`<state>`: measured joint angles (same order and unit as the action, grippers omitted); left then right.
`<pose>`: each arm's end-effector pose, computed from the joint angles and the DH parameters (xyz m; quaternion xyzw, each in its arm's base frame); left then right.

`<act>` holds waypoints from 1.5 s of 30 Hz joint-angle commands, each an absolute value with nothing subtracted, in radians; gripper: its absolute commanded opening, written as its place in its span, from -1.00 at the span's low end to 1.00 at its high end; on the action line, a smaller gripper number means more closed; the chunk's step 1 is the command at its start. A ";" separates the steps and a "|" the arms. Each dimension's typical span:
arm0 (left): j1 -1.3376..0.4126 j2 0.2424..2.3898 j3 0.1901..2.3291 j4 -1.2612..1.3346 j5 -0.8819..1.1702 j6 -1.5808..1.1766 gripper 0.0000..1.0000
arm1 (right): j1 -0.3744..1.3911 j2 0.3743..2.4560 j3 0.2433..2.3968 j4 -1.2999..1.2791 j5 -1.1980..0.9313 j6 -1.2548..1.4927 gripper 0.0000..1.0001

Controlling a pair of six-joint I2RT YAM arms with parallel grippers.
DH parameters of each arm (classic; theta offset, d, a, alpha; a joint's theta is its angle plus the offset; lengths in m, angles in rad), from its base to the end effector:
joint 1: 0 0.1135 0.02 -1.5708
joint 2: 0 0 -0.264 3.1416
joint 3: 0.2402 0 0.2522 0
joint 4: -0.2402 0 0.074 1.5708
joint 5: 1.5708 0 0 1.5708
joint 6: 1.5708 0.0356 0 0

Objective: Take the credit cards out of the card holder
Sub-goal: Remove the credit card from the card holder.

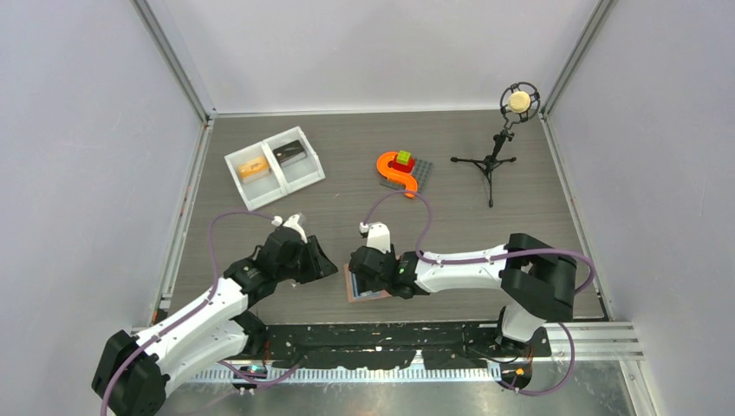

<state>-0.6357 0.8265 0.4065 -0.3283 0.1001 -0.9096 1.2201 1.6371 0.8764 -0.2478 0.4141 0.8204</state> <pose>0.1343 -0.1035 0.1881 -0.1052 0.9096 -0.3115 0.2539 0.1210 0.2891 0.1613 -0.1307 0.9328 0.1281 0.3104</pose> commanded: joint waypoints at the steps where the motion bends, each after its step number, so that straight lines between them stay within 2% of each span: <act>1: -0.638 0.833 0.411 -0.270 0.134 -0.925 -0.28 | 1.223 1.647 0.905 -0.258 0.458 0.831 0.19; 2: -0.638 0.836 0.411 -0.266 0.138 -0.926 -0.28 | 1.223 1.642 0.900 -0.252 0.459 0.833 0.04; 4: -0.637 0.851 0.410 -0.250 0.150 -0.927 -0.28 | 1.223 1.628 0.883 -0.232 0.460 0.835 -0.11; 9: -0.637 0.934 0.441 -0.201 0.197 -0.913 -0.34 | 1.216 1.587 0.826 -0.129 0.409 0.833 -0.25; 21: -0.648 1.163 0.539 -0.094 0.324 -0.881 -0.49 | 1.118 1.457 0.545 0.339 0.198 0.851 -0.37; 32: -0.666 1.323 0.592 -0.033 0.343 -0.884 -0.54 | 1.062 1.440 0.443 0.522 0.076 0.858 -0.37; 40: -0.671 1.369 0.602 -0.054 0.313 -0.869 -0.55 | 1.015 1.419 0.382 0.602 0.030 0.863 -0.45; 45: -0.678 1.413 0.624 -0.063 0.316 -0.868 -0.57 | 0.995 1.420 0.370 0.653 -0.039 0.878 -0.43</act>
<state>-0.6678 1.3849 0.5758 -0.0795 0.3149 -0.8845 1.0080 1.4479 0.3752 0.5354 0.0265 0.8608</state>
